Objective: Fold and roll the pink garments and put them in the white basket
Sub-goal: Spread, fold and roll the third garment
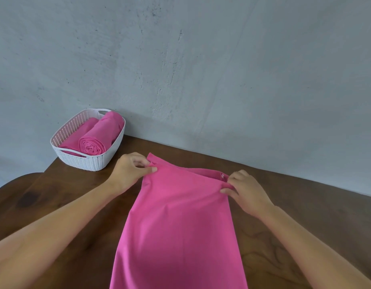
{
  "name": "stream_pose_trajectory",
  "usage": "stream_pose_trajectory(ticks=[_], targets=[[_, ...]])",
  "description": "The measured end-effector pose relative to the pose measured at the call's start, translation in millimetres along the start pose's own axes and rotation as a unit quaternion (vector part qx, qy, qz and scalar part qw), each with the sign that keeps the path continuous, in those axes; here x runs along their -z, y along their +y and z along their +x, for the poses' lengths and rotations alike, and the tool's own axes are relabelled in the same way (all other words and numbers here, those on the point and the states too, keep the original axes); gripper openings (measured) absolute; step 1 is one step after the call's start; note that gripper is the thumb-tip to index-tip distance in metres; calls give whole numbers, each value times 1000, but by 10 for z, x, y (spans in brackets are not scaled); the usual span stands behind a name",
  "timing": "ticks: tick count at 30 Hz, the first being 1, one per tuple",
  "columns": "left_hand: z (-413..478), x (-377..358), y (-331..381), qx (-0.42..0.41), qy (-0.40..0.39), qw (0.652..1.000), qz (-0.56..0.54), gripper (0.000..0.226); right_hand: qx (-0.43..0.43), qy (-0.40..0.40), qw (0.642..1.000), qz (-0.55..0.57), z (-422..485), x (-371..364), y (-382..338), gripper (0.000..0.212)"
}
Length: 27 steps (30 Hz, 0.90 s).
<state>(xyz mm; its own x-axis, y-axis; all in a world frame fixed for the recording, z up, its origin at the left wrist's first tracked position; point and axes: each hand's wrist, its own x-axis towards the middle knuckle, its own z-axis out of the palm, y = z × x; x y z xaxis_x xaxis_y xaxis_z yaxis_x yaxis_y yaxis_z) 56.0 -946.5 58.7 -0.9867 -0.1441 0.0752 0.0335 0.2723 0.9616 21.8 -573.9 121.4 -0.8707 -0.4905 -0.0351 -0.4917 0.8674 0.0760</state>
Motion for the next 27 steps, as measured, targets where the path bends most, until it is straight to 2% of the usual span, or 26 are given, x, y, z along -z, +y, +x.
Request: stream_pose_trajectory(ticks=[4,7,11,14,17,19,22,24,27], targets=[[-116,30,119,-13,-10,999,-31,11,25,33,999,-13,-203,-30,-6,32],[-219,50,210,-23,-26,999,-39,10,75,86,992,-54,-319,-79,-37,22],[-385,96,271,-25,-44,998,-34,10,136,108,978,-119,-478,-75,-120,15],[-498,129,256,-26,-51,998,-37,10,117,109,978,-131,-583,-99,-128,39],[-609,141,240,-25,-61,997,-39,9,91,106,981,-137,-641,-135,-141,50],[-677,130,214,-23,-62,997,-38,11,77,98,982,-145,-664,-141,-162,45],[-777,118,173,-22,-54,998,-35,13,45,107,978,-173,-700,-133,-139,12],[-832,127,141,-20,-50,998,-33,12,21,120,975,-183,-722,-112,-91,19],[-894,143,80,-25,-45,999,-16,12,5,147,972,-184,-753,-55,-14,17]])
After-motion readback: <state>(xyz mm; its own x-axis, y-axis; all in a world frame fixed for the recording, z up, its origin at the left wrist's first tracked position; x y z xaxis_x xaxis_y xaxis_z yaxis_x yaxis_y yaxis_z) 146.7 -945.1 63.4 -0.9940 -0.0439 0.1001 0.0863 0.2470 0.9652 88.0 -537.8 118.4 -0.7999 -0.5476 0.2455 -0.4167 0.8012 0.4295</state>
